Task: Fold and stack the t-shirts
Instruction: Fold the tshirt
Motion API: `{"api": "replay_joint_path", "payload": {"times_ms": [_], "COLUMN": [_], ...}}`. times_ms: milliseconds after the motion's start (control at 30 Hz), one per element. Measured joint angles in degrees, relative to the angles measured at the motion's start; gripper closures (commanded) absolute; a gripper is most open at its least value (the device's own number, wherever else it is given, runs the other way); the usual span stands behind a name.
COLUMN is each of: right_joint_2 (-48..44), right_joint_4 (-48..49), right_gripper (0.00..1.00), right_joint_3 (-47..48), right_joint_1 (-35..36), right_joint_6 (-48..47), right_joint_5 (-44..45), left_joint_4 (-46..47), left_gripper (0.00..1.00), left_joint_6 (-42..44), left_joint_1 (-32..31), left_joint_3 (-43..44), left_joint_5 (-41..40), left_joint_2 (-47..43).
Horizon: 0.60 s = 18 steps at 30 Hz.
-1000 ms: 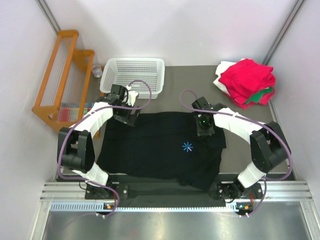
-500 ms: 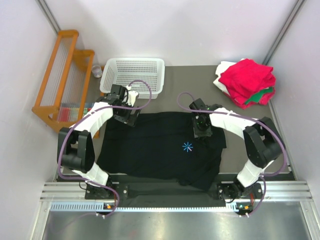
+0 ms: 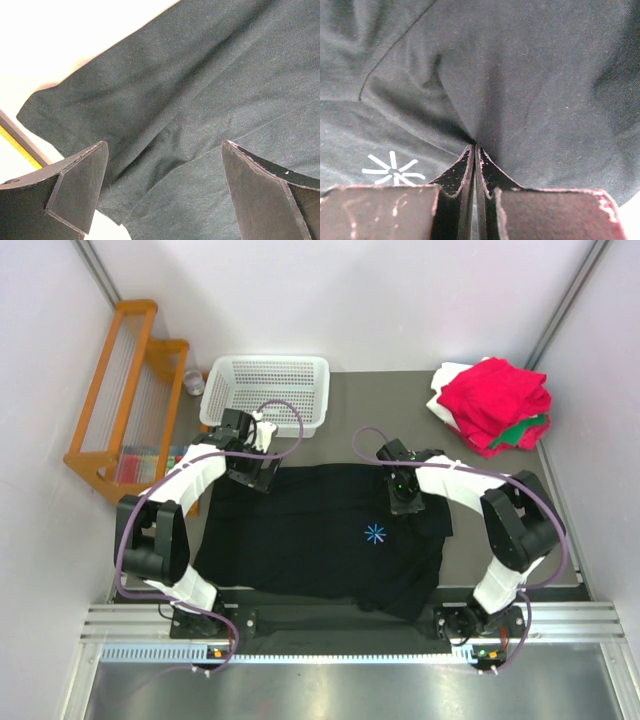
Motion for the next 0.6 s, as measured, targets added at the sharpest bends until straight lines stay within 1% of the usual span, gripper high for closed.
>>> {"api": "replay_joint_path", "payload": {"times_ms": [367,600], "right_joint_2": [-0.26,-6.25], "right_joint_4": [-0.98,-2.10], "right_gripper": [1.00,1.00], "right_joint_3": [0.92,4.20], "right_joint_1": [0.00,0.13], "right_joint_6": [-0.07,-0.11], "right_joint_5": [1.27,1.79], "left_joint_4": [0.00,0.00], "left_gripper": [0.01,0.01], "left_joint_6": [0.02,0.02], "left_joint_1": [0.00,0.00], "left_joint_3": [0.00,0.00], "left_joint_5": [0.02,0.02], "left_joint_2": [-0.13,-0.13]}}
